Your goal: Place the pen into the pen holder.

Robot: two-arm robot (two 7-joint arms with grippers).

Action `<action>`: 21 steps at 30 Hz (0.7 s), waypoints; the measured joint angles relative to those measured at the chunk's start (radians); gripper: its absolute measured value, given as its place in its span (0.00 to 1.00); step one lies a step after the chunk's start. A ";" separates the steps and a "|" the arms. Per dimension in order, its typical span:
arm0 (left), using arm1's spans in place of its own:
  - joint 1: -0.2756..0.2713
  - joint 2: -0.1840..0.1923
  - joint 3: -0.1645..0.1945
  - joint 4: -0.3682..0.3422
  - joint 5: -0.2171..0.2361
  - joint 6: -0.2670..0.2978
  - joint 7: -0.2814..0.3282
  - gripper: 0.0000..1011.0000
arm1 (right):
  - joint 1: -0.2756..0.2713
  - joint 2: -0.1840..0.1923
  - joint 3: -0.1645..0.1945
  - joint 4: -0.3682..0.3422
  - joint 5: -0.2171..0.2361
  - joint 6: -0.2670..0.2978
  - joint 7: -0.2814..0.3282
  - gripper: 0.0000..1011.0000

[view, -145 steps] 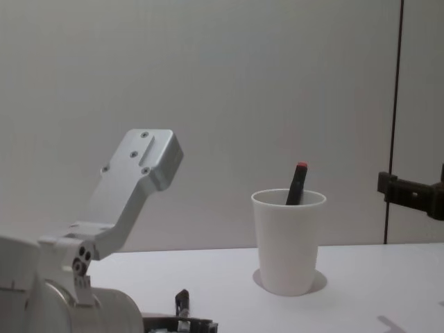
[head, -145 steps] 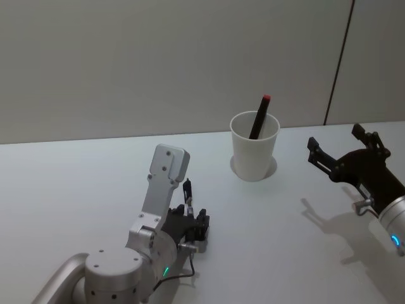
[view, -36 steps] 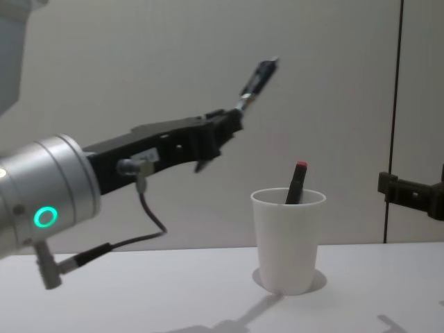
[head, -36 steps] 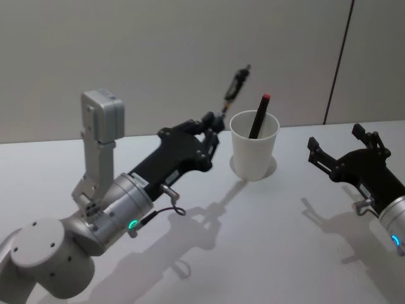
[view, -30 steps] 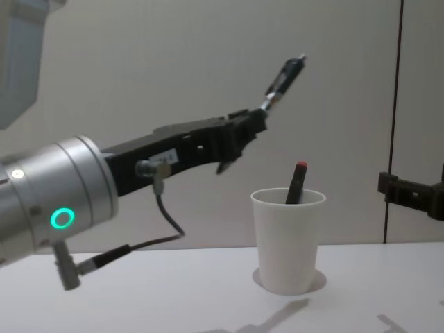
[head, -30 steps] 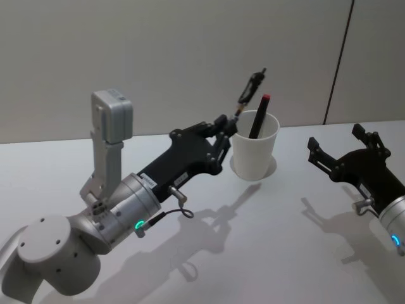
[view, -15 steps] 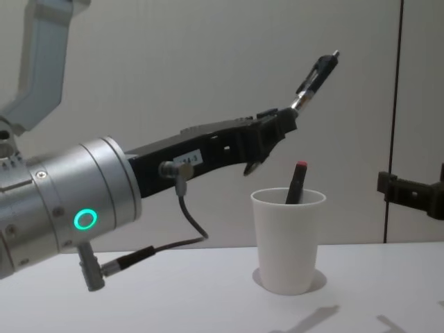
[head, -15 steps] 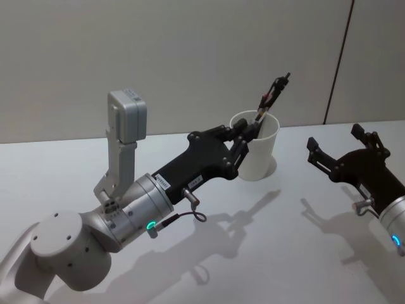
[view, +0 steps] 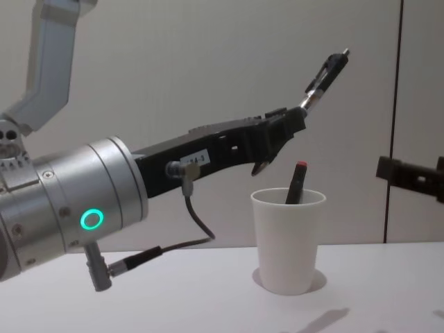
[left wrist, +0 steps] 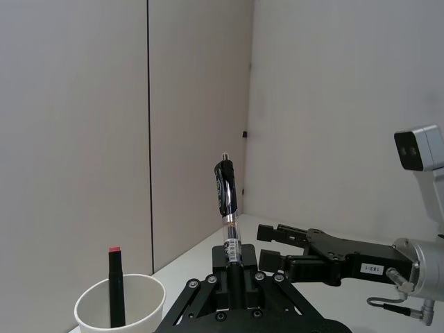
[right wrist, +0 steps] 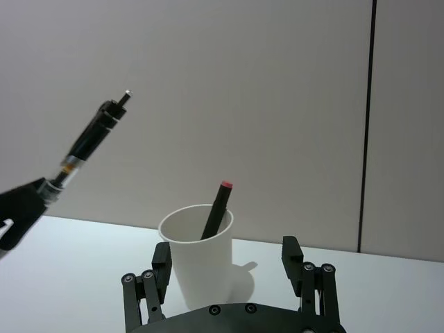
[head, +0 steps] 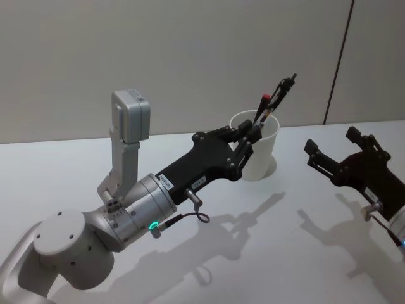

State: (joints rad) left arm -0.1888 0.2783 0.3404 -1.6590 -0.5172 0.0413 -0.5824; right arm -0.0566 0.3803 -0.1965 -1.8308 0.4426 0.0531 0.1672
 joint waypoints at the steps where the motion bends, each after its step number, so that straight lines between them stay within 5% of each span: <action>1: 0.000 0.000 0.000 0.000 0.000 0.000 -0.001 0.12 | -0.007 0.006 0.005 -0.010 0.027 0.004 0.010 0.99; 21: -0.003 -0.003 0.002 0.003 -0.001 0.001 -0.008 0.12 | -0.047 0.049 0.053 -0.104 0.388 0.098 0.104 0.99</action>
State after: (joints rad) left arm -0.1914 0.2757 0.3426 -1.6557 -0.5185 0.0424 -0.5904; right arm -0.1033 0.4295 -0.1432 -1.9346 0.8303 0.1510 0.2711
